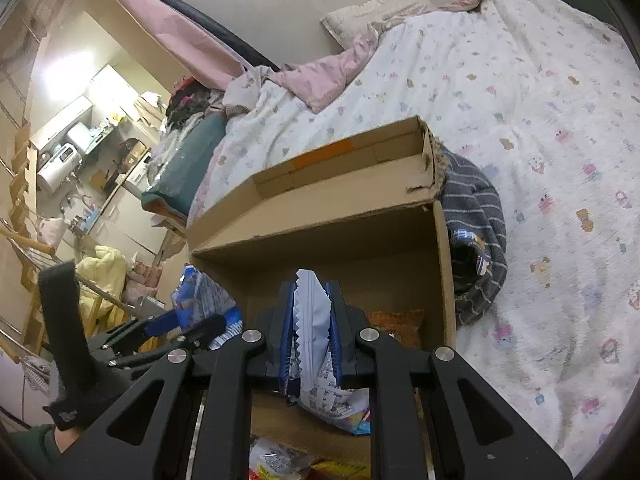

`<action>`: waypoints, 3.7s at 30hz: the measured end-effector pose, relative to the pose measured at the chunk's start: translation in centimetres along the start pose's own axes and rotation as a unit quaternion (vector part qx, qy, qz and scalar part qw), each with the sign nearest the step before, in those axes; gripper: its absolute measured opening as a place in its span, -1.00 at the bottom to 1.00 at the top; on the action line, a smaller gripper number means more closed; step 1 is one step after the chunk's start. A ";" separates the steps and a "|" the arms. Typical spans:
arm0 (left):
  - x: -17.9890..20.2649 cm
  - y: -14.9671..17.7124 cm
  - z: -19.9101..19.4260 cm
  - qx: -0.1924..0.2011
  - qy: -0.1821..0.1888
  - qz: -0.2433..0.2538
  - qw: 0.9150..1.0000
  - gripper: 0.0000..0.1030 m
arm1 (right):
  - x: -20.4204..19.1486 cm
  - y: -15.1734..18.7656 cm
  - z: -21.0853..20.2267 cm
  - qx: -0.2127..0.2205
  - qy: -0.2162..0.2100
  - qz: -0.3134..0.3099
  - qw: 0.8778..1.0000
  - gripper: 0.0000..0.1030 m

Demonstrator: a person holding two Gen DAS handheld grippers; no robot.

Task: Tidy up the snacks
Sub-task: 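Carry the blue bag with the left gripper while the right carries the white bar into the box, then open both grippers inside the box to release the packets, then withdraw both grippers from the box toward the remaining snack pile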

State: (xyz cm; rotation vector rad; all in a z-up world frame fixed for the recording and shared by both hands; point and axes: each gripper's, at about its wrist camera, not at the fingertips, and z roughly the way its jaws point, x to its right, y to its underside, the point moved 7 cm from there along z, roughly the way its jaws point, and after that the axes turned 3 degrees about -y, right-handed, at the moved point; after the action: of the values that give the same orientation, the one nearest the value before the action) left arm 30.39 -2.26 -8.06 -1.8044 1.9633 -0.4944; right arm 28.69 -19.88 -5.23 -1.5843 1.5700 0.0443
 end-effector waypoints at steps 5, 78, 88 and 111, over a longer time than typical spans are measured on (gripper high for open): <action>0.3 0.0 0.2 -0.005 0.013 -0.005 1.000 -0.07 | 0.8 0.9 1.1 -0.019 0.001 0.020 1.000 -0.68; -3.0 3.6 -6.4 0.018 0.058 -0.096 0.994 0.73 | -0.2 3.2 -4.6 0.001 0.054 0.004 0.999 0.83; -2.6 6.4 -9.6 0.048 0.039 -0.068 0.996 0.73 | -0.6 6.2 -6.9 -0.001 0.056 0.013 0.998 0.83; -6.7 13.6 -7.5 -0.027 0.012 -0.127 0.991 0.73 | 2.5 14.6 -5.2 -0.129 0.044 0.077 0.988 0.83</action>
State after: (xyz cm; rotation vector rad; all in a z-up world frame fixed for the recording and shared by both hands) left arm 15.33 5.49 -8.41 -2.1054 1.7863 -0.5487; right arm 14.42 -22.19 -11.40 -1.6760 1.8122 0.2764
